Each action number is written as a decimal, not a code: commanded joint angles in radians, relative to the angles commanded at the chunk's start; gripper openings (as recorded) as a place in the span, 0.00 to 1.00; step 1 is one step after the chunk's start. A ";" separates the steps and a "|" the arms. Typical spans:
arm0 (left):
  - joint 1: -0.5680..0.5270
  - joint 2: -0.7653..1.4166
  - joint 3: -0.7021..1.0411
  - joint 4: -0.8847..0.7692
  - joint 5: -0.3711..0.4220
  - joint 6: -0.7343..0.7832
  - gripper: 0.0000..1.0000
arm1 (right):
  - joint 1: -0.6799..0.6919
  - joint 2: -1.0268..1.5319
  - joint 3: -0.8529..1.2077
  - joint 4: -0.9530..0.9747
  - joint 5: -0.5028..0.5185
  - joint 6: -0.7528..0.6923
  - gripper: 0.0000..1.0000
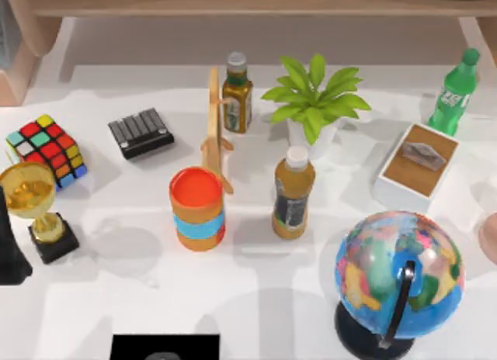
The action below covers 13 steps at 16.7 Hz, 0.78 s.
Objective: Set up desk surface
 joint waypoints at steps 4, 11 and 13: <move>0.000 0.000 0.000 0.000 0.000 0.000 1.00 | 0.012 -0.036 -0.073 0.039 -0.020 -0.001 0.00; 0.000 0.000 0.000 0.000 0.000 0.000 1.00 | 0.068 -0.147 -0.312 0.162 -0.066 0.005 0.00; 0.000 0.000 0.000 0.000 0.000 0.000 1.00 | 0.069 -0.150 -0.317 0.165 -0.068 0.004 0.00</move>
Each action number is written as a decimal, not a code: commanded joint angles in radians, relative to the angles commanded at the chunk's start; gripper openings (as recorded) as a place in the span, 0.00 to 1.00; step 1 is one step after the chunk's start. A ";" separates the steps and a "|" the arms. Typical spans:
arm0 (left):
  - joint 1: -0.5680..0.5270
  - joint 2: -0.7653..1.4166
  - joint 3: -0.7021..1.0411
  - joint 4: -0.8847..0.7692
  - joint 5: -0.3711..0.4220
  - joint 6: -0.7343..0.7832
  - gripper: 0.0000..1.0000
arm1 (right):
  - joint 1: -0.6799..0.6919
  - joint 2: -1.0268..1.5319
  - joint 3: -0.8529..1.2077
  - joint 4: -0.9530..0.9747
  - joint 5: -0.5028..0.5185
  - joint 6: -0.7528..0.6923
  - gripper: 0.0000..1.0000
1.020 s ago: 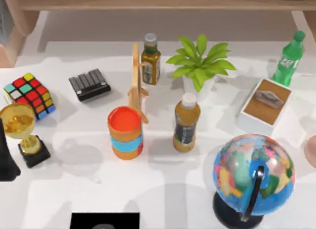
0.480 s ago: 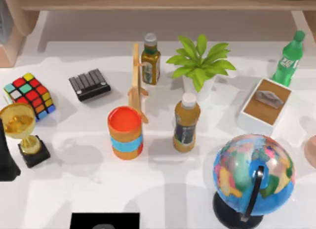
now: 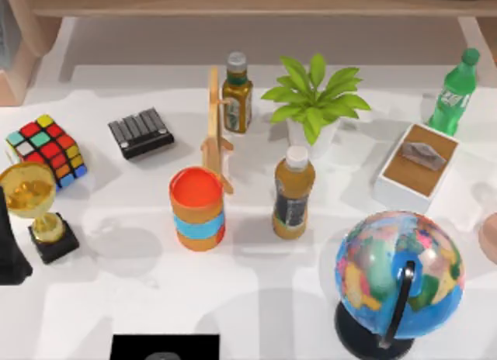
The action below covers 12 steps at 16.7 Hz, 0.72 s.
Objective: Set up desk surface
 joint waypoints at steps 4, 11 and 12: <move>0.000 0.000 0.000 0.000 0.000 0.000 1.00 | 0.000 0.000 0.000 0.000 0.000 0.000 0.15; 0.000 0.000 0.000 0.000 0.000 0.000 1.00 | 0.000 0.000 0.000 0.000 0.000 0.000 0.68; 0.000 0.000 0.000 0.000 0.000 0.000 1.00 | 0.000 0.000 0.000 0.000 0.000 0.000 0.75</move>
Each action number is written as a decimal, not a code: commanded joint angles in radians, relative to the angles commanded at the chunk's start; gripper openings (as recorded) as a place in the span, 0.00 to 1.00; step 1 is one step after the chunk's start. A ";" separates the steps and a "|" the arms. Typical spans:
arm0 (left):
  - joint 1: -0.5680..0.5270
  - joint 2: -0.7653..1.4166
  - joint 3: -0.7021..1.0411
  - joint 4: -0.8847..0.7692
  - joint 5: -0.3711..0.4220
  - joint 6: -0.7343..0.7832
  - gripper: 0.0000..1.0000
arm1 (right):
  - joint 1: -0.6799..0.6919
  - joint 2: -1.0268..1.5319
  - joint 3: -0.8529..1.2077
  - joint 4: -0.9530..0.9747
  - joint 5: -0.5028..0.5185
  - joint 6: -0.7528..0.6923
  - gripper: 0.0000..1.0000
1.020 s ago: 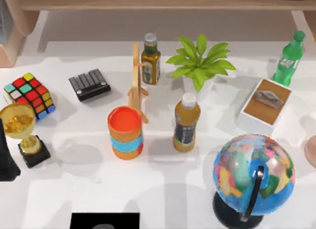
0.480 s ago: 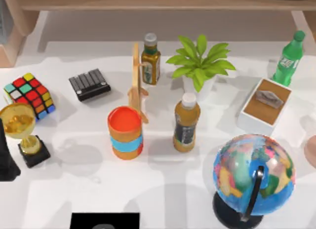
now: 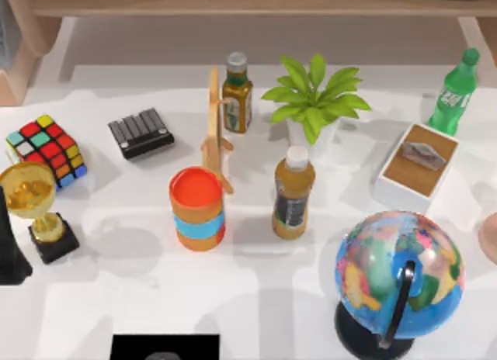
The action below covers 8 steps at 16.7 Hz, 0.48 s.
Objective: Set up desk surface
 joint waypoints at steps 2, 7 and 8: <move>0.000 0.000 0.000 0.000 0.000 0.000 1.00 | 0.000 0.000 0.000 0.000 0.000 0.000 0.90; 0.000 0.000 0.000 0.000 0.000 0.000 1.00 | 0.000 0.000 0.000 0.000 0.000 0.000 1.00; 0.000 0.000 0.000 0.000 0.000 0.000 1.00 | 0.000 0.000 0.000 0.000 0.000 0.000 1.00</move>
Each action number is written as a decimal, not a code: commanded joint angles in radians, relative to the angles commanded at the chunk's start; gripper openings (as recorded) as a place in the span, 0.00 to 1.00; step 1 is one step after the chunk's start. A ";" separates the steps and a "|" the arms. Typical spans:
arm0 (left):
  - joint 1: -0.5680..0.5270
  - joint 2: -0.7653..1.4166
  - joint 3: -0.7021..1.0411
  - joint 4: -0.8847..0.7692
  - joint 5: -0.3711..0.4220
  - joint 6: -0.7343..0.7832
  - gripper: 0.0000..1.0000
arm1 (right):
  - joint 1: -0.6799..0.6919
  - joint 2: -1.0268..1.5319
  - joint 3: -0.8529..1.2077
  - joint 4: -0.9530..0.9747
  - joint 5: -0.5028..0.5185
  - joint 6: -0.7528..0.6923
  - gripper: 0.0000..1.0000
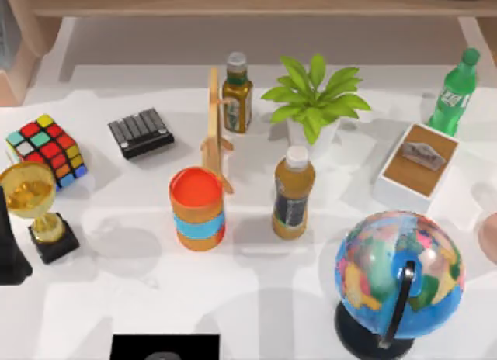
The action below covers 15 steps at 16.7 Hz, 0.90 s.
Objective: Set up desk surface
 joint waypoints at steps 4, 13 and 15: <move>0.000 0.000 0.000 0.000 0.000 0.000 1.00 | -0.009 -0.014 0.015 0.012 -0.001 -0.012 1.00; 0.000 0.000 0.000 0.000 0.000 0.000 1.00 | -0.209 -0.131 -0.218 0.049 -0.047 -0.239 1.00; 0.000 0.000 0.000 0.000 0.000 0.000 1.00 | -0.307 -0.177 -0.361 0.061 -0.090 -0.374 1.00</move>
